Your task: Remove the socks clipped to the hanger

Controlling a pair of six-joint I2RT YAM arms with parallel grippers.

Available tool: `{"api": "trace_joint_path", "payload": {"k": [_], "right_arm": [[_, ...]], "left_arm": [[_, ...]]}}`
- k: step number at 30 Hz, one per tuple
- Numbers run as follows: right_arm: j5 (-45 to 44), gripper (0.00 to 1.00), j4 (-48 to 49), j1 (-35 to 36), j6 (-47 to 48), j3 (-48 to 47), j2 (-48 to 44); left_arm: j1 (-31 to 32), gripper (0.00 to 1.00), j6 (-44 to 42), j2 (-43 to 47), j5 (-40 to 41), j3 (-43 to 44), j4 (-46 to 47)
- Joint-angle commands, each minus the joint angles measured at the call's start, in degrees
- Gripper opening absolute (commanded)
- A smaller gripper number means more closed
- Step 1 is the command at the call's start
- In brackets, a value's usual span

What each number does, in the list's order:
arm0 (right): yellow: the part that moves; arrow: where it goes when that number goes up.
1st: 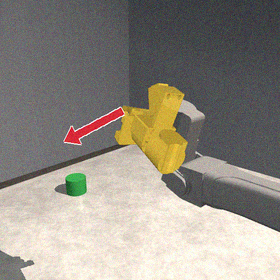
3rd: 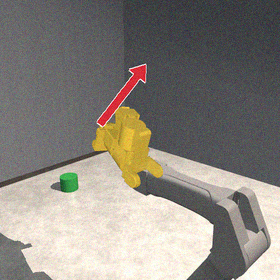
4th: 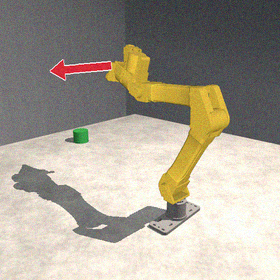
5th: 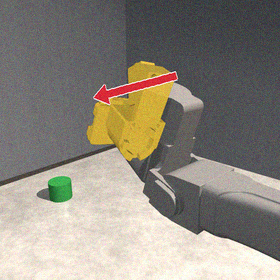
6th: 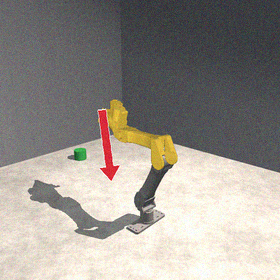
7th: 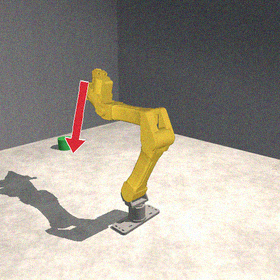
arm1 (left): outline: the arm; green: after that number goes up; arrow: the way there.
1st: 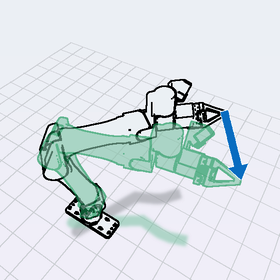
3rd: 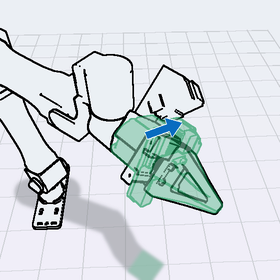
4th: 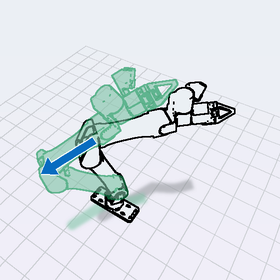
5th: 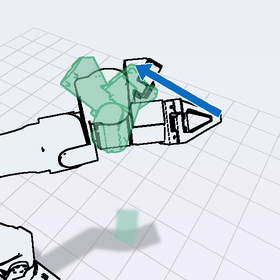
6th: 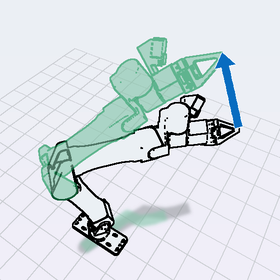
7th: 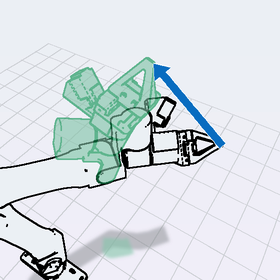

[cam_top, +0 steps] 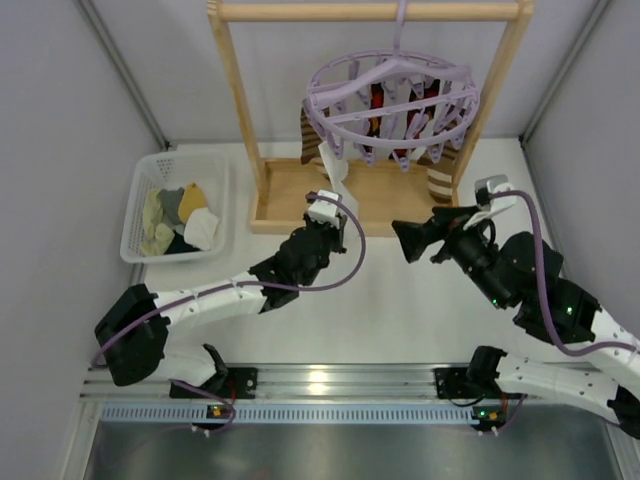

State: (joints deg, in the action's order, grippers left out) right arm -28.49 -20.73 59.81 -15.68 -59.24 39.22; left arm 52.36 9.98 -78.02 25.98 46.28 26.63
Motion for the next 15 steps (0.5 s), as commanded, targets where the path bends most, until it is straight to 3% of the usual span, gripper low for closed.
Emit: {"api": "trace_joint_path", "payload": {"k": [1, 8, 15], "right_arm": [[-7.27, 0.94, 3.25, -0.57, 1.26, -10.85, 5.83], [-11.23, 0.87, -8.43, -0.57, 5.92, -30.21, 21.40], [-12.90, 0.81, -17.85, -0.57, 9.61, -43.84, 33.45]], "left_arm": [[5.46, 0.00, -0.22, 0.25, 15.65, 2.14, 3.69], [17.15, 0.00, -9.44, -8.80, 33.33, 11.98, 3.78], [22.43, 0.00, -16.21, -16.81, 39.76, 18.22, 3.78]]}}
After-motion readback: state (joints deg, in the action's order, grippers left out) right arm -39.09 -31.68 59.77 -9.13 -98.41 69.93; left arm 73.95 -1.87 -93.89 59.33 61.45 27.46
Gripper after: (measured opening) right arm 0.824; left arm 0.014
